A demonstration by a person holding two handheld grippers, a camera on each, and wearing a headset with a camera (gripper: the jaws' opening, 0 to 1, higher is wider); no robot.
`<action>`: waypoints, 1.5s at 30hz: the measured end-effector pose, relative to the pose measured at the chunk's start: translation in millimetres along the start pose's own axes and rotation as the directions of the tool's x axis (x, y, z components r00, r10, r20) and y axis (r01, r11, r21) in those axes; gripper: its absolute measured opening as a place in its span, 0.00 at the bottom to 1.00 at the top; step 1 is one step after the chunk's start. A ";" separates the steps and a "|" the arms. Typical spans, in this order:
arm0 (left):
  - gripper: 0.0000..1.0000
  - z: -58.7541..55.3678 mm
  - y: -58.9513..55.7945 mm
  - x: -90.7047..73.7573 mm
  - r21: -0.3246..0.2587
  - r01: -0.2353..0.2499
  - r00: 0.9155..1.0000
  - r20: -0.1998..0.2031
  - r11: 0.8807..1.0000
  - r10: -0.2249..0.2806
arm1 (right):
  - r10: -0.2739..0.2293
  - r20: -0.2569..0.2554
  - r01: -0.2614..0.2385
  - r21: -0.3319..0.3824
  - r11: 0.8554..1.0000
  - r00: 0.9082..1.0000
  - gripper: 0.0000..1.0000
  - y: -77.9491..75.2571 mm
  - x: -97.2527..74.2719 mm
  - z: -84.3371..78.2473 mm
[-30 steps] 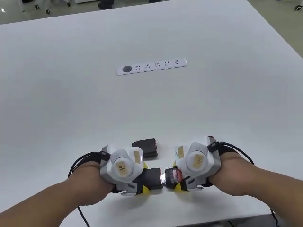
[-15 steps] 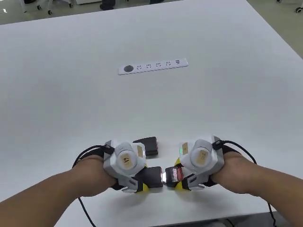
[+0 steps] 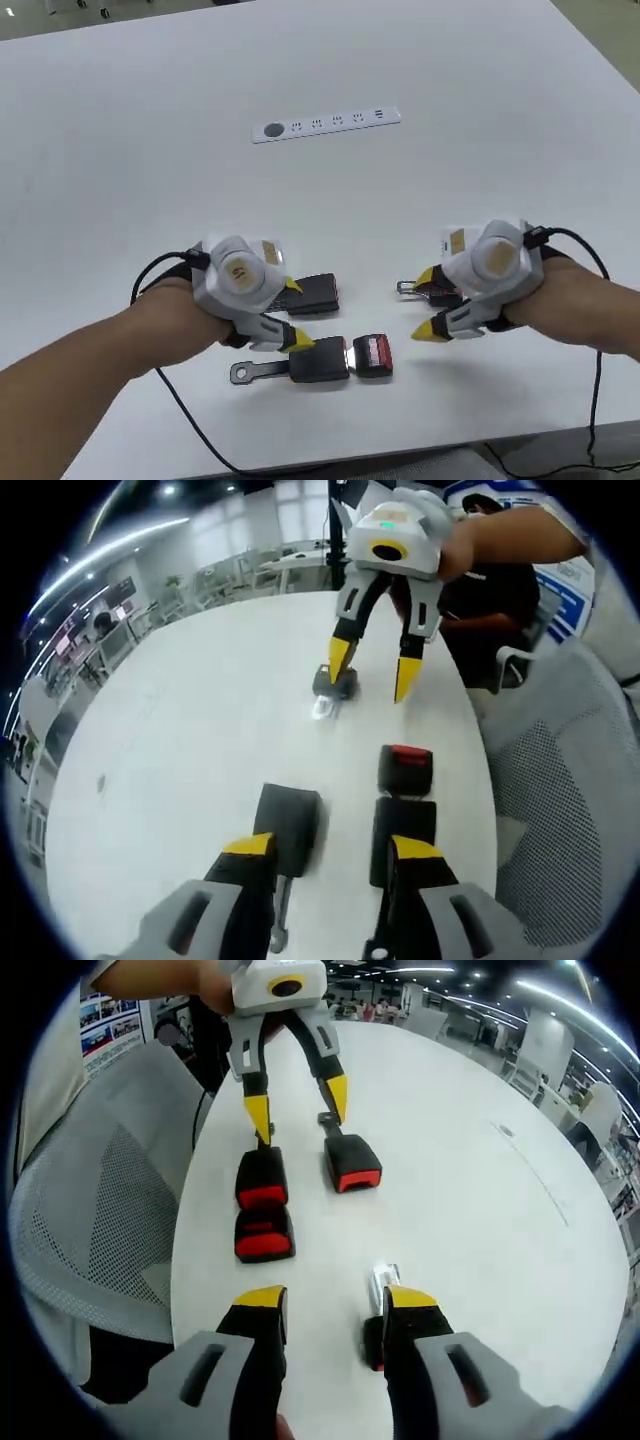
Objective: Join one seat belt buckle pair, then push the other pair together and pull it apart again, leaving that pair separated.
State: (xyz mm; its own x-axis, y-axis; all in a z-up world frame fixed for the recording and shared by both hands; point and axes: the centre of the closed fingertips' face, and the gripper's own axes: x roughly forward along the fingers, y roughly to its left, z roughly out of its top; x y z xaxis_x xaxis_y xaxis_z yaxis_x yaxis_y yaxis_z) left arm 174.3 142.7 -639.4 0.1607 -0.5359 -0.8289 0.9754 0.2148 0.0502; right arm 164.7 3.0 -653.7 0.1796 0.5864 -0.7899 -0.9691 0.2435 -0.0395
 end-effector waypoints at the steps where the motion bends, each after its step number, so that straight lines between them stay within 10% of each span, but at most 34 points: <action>1: 0.45 -1.2 8.7 0.8 0.025 -0.018 1.000 -0.018 1.000 0.019 | -0.009 -0.012 0.009 -0.003 1.000 1.000 0.37 -4.7 -1.9 -4.4; 10: 0.48 -3.3 34.7 19.8 0.047 -0.003 0.999 -0.054 0.999 0.005 | -0.047 -0.068 0.049 0.017 0.999 0.997 0.37 -43.5 -4.2 -37.7; 21: 0.41 -21.7 34.1 48.8 0.077 0.067 0.991 -0.125 0.995 -0.057 | 0.000 -0.150 -0.006 -0.034 0.999 0.989 0.35 -38.8 13.9 -48.2; 34: 0.33 -29.7 35.3 52.6 0.108 0.086 0.986 -0.150 0.990 -0.069 | 0.060 -0.108 -0.063 -0.023 0.998 0.992 0.34 -40.1 19.4 -44.4; 45: 0.33 -25.4 30.2 50.7 0.140 0.104 0.985 -0.151 0.985 -0.083 | 0.047 -0.057 -0.049 -0.033 0.998 0.997 0.34 -30.1 48.3 -2.4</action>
State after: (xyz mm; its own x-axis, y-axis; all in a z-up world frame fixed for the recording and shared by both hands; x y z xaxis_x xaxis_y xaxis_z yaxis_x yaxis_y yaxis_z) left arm 208.1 142.8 -694.0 0.0549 -0.4222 -0.9049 0.9983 0.0413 0.0413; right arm 202.1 22.1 -692.2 0.1239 0.5525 -0.8242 -0.9817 0.1891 -0.0208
